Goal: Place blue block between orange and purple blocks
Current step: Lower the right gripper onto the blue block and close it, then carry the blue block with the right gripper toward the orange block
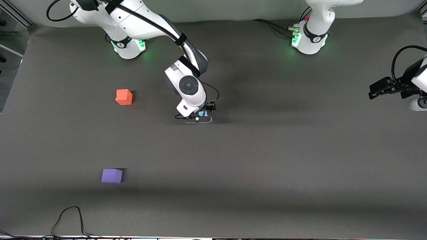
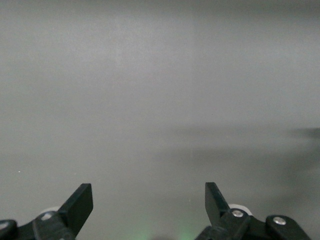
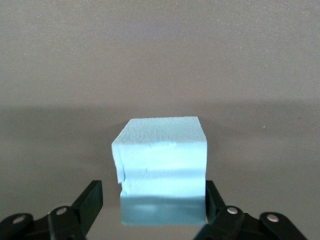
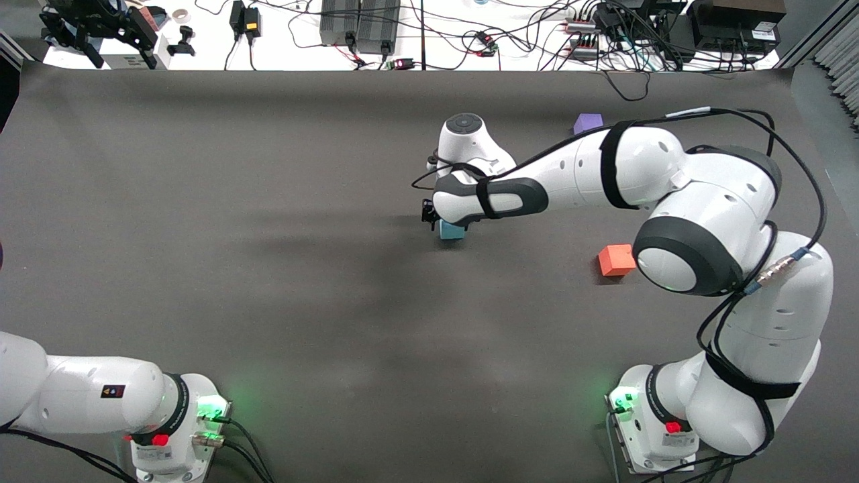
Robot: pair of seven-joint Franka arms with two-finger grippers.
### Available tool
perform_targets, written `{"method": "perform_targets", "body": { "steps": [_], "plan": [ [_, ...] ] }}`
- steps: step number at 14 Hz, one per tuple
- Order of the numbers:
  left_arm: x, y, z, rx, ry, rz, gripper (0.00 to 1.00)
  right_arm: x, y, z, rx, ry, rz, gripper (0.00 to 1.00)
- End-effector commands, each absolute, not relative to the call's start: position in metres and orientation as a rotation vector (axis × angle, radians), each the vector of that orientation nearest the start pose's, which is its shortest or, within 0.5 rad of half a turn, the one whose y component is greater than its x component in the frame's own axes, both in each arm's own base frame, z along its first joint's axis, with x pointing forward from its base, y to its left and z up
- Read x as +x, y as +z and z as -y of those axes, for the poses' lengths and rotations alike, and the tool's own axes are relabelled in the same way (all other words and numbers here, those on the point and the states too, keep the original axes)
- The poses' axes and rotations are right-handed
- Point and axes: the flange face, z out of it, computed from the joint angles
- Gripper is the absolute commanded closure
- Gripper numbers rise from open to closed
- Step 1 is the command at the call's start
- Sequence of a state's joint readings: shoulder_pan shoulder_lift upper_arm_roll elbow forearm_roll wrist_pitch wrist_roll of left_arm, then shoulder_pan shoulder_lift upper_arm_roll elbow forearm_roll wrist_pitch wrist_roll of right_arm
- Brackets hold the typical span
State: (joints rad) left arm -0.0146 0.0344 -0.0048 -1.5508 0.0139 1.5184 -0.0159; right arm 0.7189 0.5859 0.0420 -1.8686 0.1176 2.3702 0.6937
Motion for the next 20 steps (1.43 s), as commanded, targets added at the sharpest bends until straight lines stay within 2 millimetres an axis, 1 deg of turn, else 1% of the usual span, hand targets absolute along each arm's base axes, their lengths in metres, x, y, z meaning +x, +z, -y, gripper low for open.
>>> {"method": "perform_targets", "body": {
  "steps": [1,3,4,6,7,8,10,11,13,15,16,17,19,20],
  "plan": [
    [0.548,0.614,0.011,-3.125,0.072,-0.038,0.0,0.46,0.193,-0.438,-3.115,0.169,-0.037,0.57],
    [0.547,0.615,0.009,-3.126,0.077,-0.053,0.0,0.459,0.193,-0.438,-3.115,0.169,-0.034,0.9],
    [0.546,0.616,0.013,-3.127,0.084,-0.067,0.0,0.46,0.193,-0.437,-3.116,0.168,-0.039,1.0],
    [0.546,0.616,0.011,-3.127,0.084,-0.062,0.0,0.465,0.197,-0.434,-3.116,0.158,-0.042,1.0],
    [0.546,0.616,0.014,-3.127,0.082,-0.072,0.0,0.471,0.206,-0.432,-3.116,0.142,-0.035,1.0],
    [0.546,0.616,0.015,-3.126,0.081,-0.074,0.0,0.479,0.223,-0.429,-3.139,0.151,-0.022,1.0],
    [0.546,0.616,0.012,-3.128,0.079,-0.069,0.0,0.501,0.286,-0.431,-3.189,0.227,-0.015,1.0],
    [0.545,0.617,0.012,-3.127,0.079,-0.069,0.0,0.51,0.323,-0.431,-3.201,0.259,-0.029,1.0],
    [0.545,0.617,0.013,-3.128,0.082,-0.069,0.0,0.526,0.394,-0.422,-3.191,0.251,-0.062,1.0],
    [0.545,0.617,0.013,-3.128,0.082,-0.069,0.0,0.54,0.453,-0.395,-3.123,0.239,-0.108,1.0],
    [0.545,0.617,0.013,-3.128,0.079,-0.069,0.0,0.548,0.479,-0.377,-3.078,0.236,-0.124,1.0],
    [0.545,0.617,0.012,-3.128,0.082,-0.069,0.0,0.551,0.499,-0.363,-3.063,0.238,-0.094,1.0],
    [0.545,0.617,0.013,-3.128,0.082,-0.069,0.0,0.557,0.525,-0.324,-3.057,0.258,-0.092,1.0],
    [0.545,0.617,0.013,-3.128,0.082,-0.069,0.0,0.557,0.543,-0.305,-3.051,0.264,-0.086,1.0]
  ]
}}
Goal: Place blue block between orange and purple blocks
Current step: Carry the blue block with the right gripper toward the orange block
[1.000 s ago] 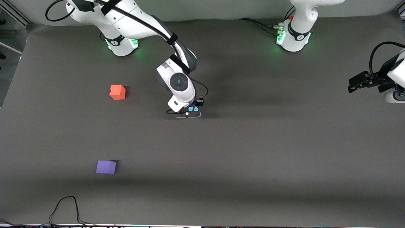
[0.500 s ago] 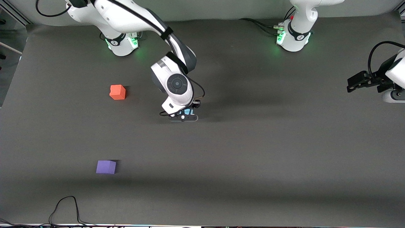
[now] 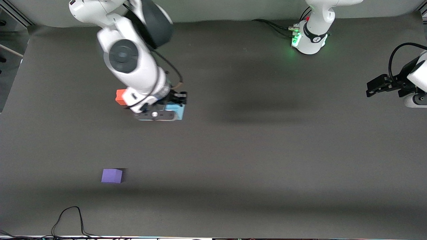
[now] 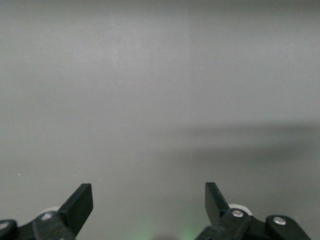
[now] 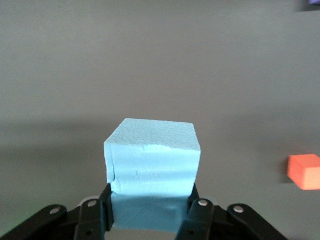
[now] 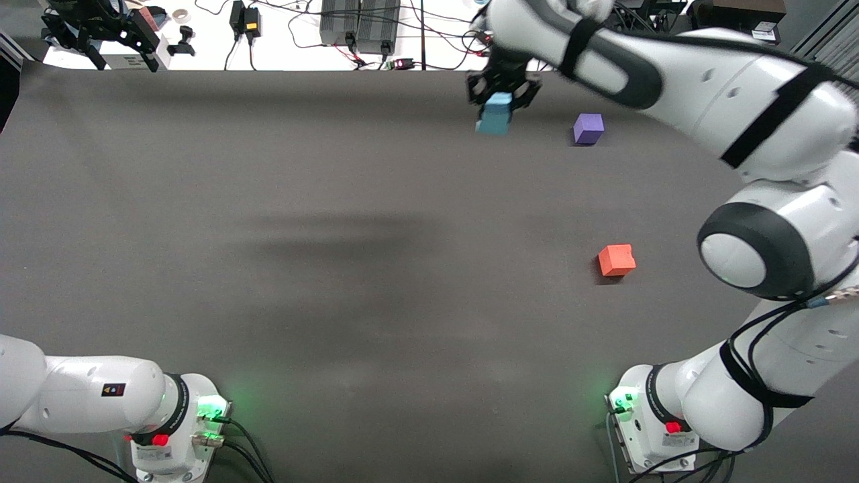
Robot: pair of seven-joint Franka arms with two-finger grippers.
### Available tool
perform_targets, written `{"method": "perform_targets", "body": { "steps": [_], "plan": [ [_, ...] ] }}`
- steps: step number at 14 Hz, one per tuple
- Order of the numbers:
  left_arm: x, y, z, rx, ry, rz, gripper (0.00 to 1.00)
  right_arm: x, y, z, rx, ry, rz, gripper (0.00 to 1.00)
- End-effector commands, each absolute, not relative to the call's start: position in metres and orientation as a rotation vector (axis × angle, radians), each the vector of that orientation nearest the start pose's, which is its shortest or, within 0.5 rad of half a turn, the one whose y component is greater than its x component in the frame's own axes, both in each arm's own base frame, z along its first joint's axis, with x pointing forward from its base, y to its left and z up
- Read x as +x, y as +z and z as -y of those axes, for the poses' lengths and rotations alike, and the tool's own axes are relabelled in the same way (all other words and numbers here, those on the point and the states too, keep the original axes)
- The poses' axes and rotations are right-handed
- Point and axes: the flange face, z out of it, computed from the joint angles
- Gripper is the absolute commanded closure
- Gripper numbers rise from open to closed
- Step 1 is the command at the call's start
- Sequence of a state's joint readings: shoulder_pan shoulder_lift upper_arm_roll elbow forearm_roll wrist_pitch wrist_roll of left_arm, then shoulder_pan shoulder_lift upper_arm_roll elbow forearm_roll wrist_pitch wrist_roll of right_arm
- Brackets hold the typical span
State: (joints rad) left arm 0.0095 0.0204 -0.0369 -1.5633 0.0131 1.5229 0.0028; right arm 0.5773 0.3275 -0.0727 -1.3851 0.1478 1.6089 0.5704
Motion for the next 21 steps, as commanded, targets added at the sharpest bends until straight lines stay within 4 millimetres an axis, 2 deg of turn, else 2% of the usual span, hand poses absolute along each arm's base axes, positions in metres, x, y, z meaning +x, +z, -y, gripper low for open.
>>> {"method": "perform_targets", "body": {
  "steps": [1,3,6,7,9,10,12,14,18,21],
  "plan": [
    [0.545,0.617,0.015,-3.128,0.082,-0.074,0.0,0.557,0.555,-0.284,-3.049,0.281,-0.051,1.0],
    [0.545,0.617,0.018,-3.128,0.082,-0.084,0.0,0.564,0.577,-0.229,-3.037,0.273,-0.008,1.0],
    [0.545,0.617,0.018,-3.128,0.081,-0.084,0.0,0.58,0.587,-0.139,-3.028,0.272,0.112,1.0],
    [0.545,0.616,0.016,-3.129,0.084,-0.079,0.0,0.587,0.586,-0.102,-3.024,0.266,0.152,1.0],
    [0.545,0.617,0.012,-3.129,0.082,-0.067,0.0,0.592,0.573,-0.049,-3.014,0.284,0.223,1.0],
    [0.545,0.617,0.013,-3.129,0.082,-0.069,0.0,0.592,0.565,-0.04,-2.999,0.299,0.219,1.0],
    [0.545,0.617,0.012,-3.129,0.082,-0.067,0.0,0.594,0.543,-0.037,-2.997,0.312,0.204,1.0],
    [0.545,0.617,0.012,-3.129,0.082,-0.067,0.0,0.596,0.506,-0.033,-3.0,0.311,0.183,1.0],
    [0.545,0.617,0.013,-3.129,0.079,-0.069,0.0,0.596,0.4,-0.023,-3.038,0.261,0.119,1.0],
    [0.546,0.616,0.013,-3.129,0.084,-0.069,0.0,0.598,0.337,-0.017,-3.075,0.234,0.146,1.0]
  ]
}}
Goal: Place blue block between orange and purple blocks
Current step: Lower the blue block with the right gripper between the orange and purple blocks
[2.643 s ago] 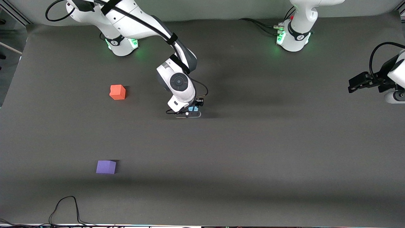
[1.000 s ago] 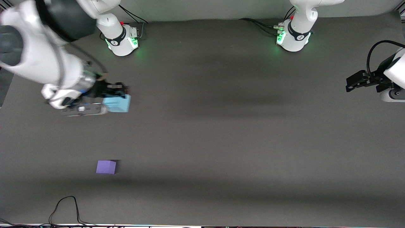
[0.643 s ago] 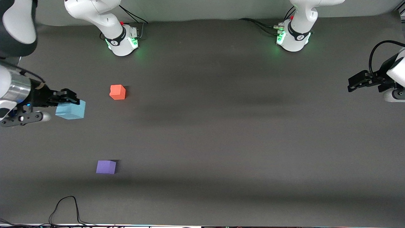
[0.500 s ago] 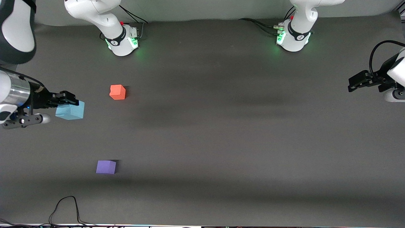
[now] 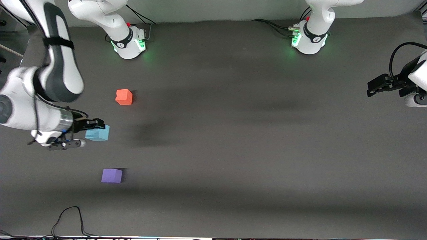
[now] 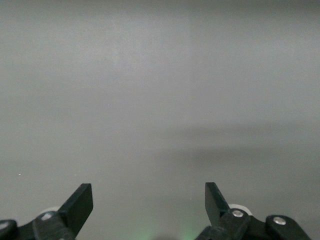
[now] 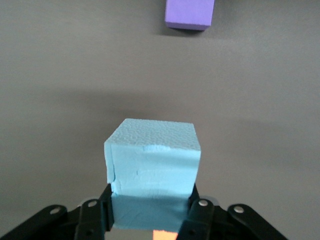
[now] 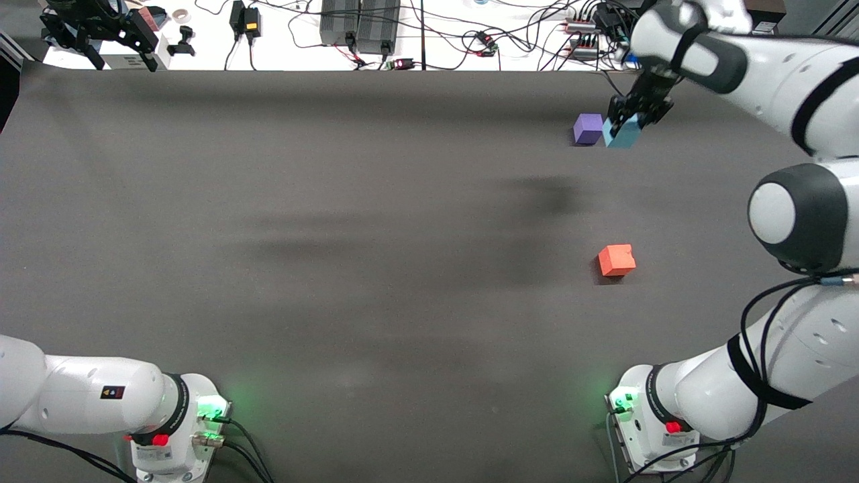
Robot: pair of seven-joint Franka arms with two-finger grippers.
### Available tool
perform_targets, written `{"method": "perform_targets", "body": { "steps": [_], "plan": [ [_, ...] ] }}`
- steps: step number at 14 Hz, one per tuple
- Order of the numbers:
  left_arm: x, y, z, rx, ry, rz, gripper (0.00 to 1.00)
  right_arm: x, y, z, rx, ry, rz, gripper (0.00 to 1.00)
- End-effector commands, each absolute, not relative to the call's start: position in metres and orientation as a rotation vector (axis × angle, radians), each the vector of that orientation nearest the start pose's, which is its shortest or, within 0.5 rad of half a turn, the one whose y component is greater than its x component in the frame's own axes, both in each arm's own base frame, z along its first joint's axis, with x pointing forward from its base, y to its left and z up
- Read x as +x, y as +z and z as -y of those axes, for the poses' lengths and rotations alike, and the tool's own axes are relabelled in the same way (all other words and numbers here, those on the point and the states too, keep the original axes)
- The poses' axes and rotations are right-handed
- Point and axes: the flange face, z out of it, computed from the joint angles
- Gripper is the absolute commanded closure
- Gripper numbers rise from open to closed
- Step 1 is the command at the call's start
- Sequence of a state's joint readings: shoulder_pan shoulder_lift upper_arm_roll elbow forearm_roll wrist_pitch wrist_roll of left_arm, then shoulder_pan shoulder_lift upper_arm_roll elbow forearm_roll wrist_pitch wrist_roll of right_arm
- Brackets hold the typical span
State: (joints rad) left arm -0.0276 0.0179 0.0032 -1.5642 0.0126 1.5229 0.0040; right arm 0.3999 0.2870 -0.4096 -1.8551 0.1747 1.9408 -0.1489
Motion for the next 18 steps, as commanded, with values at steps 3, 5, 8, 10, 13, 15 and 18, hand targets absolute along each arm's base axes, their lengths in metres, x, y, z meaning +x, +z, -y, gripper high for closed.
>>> {"method": "perform_targets", "body": {
  "steps": [3,5,8,10,13,15,18],
  "plan": [
    [0.545,0.617,0.012,-3.129,0.086,-0.067,0.0,0.593,0.271,-0.009,-3.103,0.205,0.12,1.0],
    [0.545,0.617,0.012,-3.129,0.084,-0.055,0.0,0.591,0.245,-0.006,-3.091,0.213,0.059,1.0],
    [0.545,0.62,0.012,-3.129,0.072,-0.057,0.0,0.584,0.226,0.0,-3.022,0.245,-0.074,1.0],
    [0.546,0.619,0.012,-3.129,0.074,-0.06,0.0,0.579,0.216,0.003,-3.018,0.272,-0.094,1.0],
    [0.548,0.618,0.012,-3.128,0.07,-0.06,0.0,0.566,0.201,0.007,-3.028,0.28,-0.097,1.0],
    [0.549,0.616,0.012,-3.129,0.067,-0.057,0.0,0.562,0.197,0.009,-3.033,0.272,-0.08,1.0],
    [0.55,0.616,0.011,-3.13,0.062,-0.055,0.0,0.56,0.195,0.01,-3.032,0.28,-0.059,0.62]
  ]
}}
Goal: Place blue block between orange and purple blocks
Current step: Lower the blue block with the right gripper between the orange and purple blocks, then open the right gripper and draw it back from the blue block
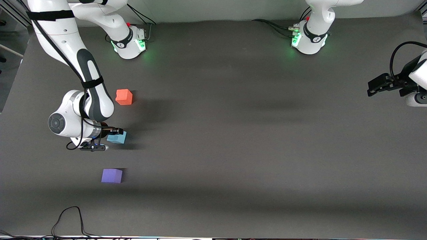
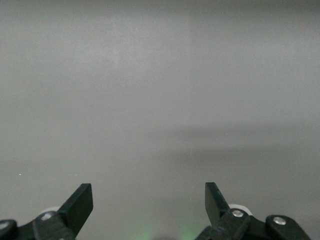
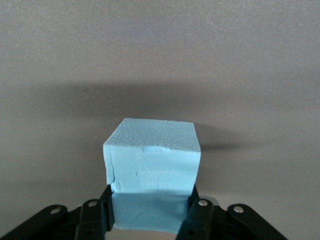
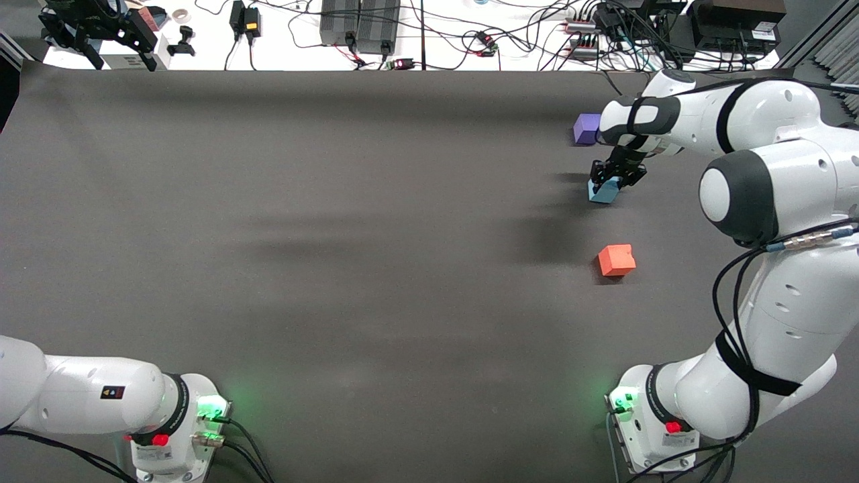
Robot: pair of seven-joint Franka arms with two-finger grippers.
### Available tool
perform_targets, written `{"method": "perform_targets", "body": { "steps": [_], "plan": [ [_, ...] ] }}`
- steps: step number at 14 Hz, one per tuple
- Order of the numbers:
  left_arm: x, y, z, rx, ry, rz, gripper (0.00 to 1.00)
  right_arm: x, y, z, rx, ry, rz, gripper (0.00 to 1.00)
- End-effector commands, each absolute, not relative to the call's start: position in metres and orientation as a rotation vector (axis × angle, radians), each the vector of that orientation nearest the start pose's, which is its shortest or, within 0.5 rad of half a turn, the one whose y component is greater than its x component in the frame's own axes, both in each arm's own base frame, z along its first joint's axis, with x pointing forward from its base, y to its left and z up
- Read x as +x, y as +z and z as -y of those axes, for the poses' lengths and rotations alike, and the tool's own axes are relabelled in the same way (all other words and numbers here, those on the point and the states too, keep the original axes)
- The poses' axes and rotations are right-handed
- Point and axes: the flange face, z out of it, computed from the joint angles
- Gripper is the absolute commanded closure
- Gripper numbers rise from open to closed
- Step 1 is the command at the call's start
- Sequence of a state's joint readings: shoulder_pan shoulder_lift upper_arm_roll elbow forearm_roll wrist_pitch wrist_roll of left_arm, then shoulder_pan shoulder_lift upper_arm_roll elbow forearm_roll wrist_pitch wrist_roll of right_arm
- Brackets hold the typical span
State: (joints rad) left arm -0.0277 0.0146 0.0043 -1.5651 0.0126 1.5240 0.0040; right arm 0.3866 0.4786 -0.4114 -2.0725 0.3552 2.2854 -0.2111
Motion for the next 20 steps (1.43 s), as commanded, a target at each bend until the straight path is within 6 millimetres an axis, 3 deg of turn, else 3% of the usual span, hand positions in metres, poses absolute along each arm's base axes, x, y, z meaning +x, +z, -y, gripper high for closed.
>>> {"method": "perform_targets", "body": {
  "steps": [1,3,5,8,11,14,20],
  "plan": [
    [0.55,0.616,0.011,-3.13,0.06,-0.055,0.0,0.56,0.196,0.01,-3.033,0.269,-0.059,0.35],
    [0.55,0.616,0.011,-3.13,0.06,-0.053,0.0,0.562,0.2,0.011,-3.032,0.257,-0.064,0.0],
    [0.55,0.616,0.009,-3.13,0.06,-0.048,0.0,0.566,0.214,0.016,-3.029,0.225,-0.085,0.0],
    [0.551,0.616,0.009,-3.131,0.055,-0.048,0.0,0.573,0.266,0.021,-2.992,0.128,-0.098,0.0],
    [0.551,0.617,0.009,-3.132,0.053,-0.048,0.0,0.594,0.337,0.026,-2.944,0.174,-0.06,0.0],
    [0.551,0.616,0.009,-3.133,0.055,-0.048,0.0,0.604,0.417,0.02,-3.018,0.179,0.011,0.0],
    [0.552,0.616,0.008,-3.133,0.046,-0.043,0.0,0.617,0.528,-0.046,-3.092,0.105,0.081,0.0]
  ]
}}
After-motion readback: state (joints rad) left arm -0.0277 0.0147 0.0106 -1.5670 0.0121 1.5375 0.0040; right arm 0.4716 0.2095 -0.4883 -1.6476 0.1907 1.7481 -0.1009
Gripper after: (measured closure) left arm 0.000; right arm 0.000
